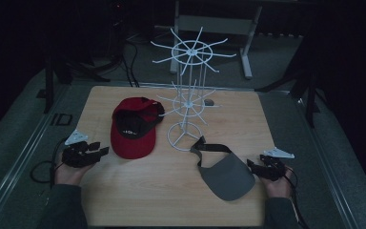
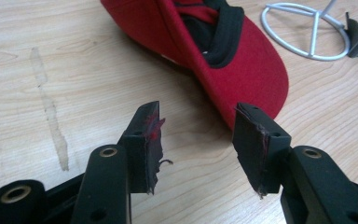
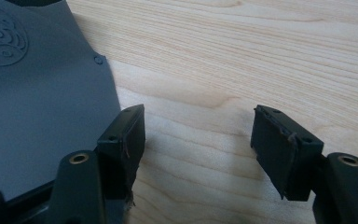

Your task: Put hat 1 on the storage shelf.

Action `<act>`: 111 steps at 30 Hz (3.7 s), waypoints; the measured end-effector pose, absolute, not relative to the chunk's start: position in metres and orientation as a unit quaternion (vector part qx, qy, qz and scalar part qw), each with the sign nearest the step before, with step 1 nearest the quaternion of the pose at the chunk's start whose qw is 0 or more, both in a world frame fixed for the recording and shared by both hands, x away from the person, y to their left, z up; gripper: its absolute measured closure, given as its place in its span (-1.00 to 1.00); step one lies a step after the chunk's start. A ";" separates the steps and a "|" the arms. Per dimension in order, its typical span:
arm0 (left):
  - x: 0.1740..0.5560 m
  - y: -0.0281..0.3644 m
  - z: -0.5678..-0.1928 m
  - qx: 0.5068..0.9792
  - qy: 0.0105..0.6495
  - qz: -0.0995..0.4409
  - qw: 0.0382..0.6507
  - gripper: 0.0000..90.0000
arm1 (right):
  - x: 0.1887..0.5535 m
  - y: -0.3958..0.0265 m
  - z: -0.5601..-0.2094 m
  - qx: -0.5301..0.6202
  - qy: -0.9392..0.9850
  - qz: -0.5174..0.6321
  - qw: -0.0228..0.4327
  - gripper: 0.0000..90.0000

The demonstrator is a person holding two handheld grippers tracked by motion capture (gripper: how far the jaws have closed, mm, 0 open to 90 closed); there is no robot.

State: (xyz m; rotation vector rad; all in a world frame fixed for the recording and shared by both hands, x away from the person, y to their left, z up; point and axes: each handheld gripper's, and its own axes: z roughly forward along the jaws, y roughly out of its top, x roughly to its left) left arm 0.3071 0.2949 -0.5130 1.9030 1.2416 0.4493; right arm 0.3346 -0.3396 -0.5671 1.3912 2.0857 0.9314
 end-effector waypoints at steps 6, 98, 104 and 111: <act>0.317 0.291 -0.509 0.766 0.482 0.157 0.396 0.13 | 0.334 -0.339 -0.567 0.506 0.759 0.339 0.232 -0.22; 0.346 0.264 -0.488 0.797 0.428 0.182 0.385 0.91 | 0.334 -0.339 -0.567 0.504 0.760 0.339 0.230 -0.27; 0.343 0.266 -0.479 0.788 0.428 0.195 0.397 0.91 | 0.334 -0.339 -0.567 0.504 0.760 0.339 0.230 -0.27; 0.339 0.269 -0.466 0.770 0.437 0.220 0.409 0.91 | 0.334 -0.339 -0.567 0.504 0.760 0.339 0.230 -0.27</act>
